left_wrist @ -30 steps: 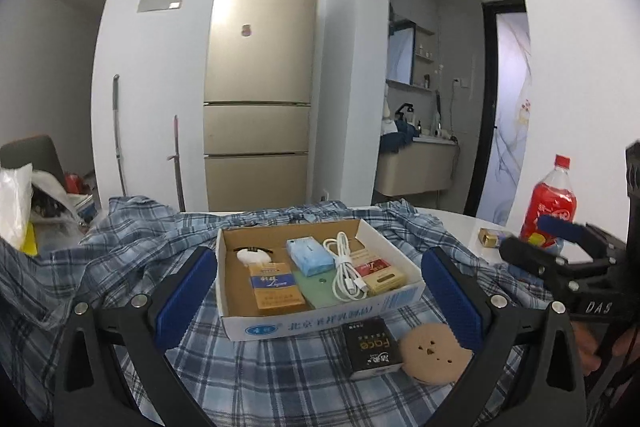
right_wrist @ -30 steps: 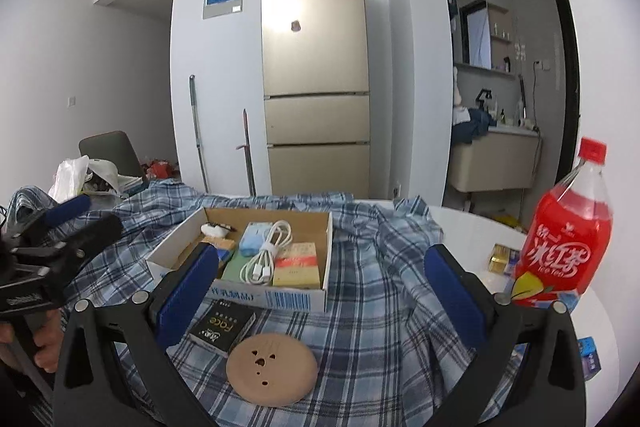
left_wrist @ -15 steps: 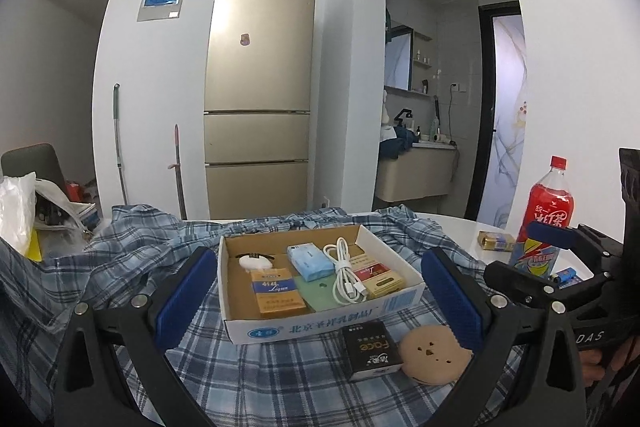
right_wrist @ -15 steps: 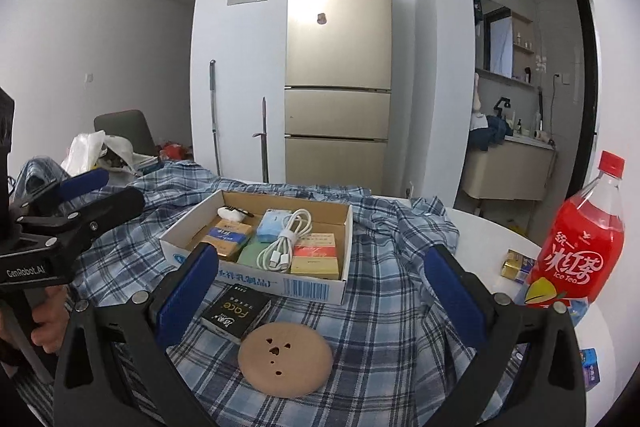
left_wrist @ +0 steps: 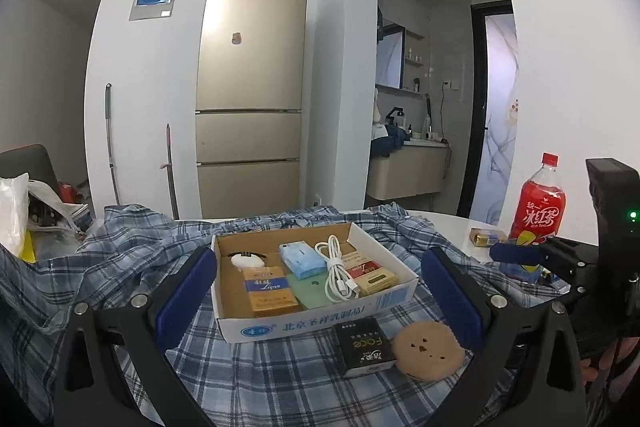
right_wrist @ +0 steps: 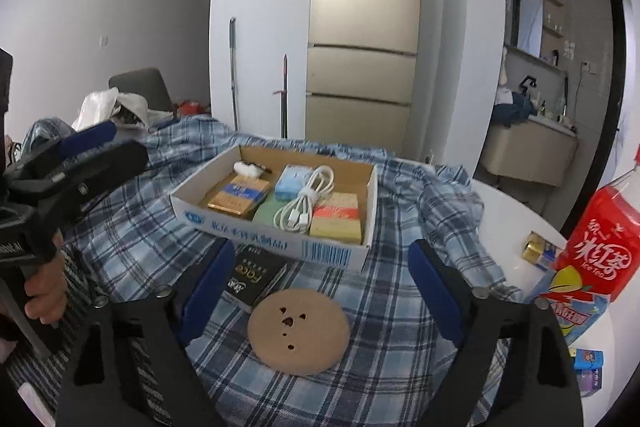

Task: Organize soft objects
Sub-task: 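Grasp the round beige plush cookie with the right tool and lift it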

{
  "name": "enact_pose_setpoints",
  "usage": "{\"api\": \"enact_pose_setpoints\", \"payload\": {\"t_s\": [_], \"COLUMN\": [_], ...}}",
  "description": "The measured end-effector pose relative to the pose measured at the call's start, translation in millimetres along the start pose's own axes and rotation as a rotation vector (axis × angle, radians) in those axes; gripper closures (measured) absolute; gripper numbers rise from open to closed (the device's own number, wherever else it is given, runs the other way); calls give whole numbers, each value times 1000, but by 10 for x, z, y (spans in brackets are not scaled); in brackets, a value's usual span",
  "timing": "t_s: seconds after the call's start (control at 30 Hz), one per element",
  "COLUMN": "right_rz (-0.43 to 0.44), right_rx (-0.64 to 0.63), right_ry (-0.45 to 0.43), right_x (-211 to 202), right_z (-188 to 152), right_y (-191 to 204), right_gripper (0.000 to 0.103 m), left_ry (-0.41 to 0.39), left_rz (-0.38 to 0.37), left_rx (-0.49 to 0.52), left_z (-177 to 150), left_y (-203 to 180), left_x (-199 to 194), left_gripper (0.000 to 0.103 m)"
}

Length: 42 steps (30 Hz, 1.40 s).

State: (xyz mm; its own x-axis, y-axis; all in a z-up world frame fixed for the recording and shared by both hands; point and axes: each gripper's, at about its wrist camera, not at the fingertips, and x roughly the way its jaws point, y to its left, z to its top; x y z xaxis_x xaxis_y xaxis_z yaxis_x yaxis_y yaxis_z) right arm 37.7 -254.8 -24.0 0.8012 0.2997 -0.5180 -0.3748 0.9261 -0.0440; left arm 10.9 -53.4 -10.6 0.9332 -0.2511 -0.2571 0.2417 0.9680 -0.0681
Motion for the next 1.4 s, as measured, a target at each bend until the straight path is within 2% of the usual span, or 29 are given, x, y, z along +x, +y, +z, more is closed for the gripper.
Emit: {"api": "enact_pose_setpoints", "payload": {"t_s": [0.1,0.27,0.37,0.43,0.57,0.73,0.8,0.87,1.27,1.4], "right_rz": [18,16,42,59,99,123,122,128,109,115], "right_rx": [0,-14,-25,-24,-15,-9,-15,-19,-51,-38], "right_ry": [29,107,217,296,393,444,465,473,559,558], "right_x": [49,191,392,535,699,770,801,812,949,949], "right_z": [-13,-27,-68,-102,-175,-223,-237,-250,-301,-304], "right_y": [4,37,55,56,37,33,51,56,92,68], "right_gripper": [17,16,15,15,15,15,15,15,15,21], "left_ry": [8,3,-6,6,13,54,39,33,43,48], "left_rz": [-23,27,66,50,69,74,93,75,76,80], "left_rx": [-5,-16,-22,-24,-20,-41,-75,-93,-55,-72], "left_z": [4,6,1,-3,-6,-7,1,12,-8,-8], "left_y": [9,35,46,51,50,101,172,210,137,175], "left_x": [15,14,11,34,49,102,74,60,84,86], "left_gripper": [0,0,0,0,0,0,0,0,0,0]}}
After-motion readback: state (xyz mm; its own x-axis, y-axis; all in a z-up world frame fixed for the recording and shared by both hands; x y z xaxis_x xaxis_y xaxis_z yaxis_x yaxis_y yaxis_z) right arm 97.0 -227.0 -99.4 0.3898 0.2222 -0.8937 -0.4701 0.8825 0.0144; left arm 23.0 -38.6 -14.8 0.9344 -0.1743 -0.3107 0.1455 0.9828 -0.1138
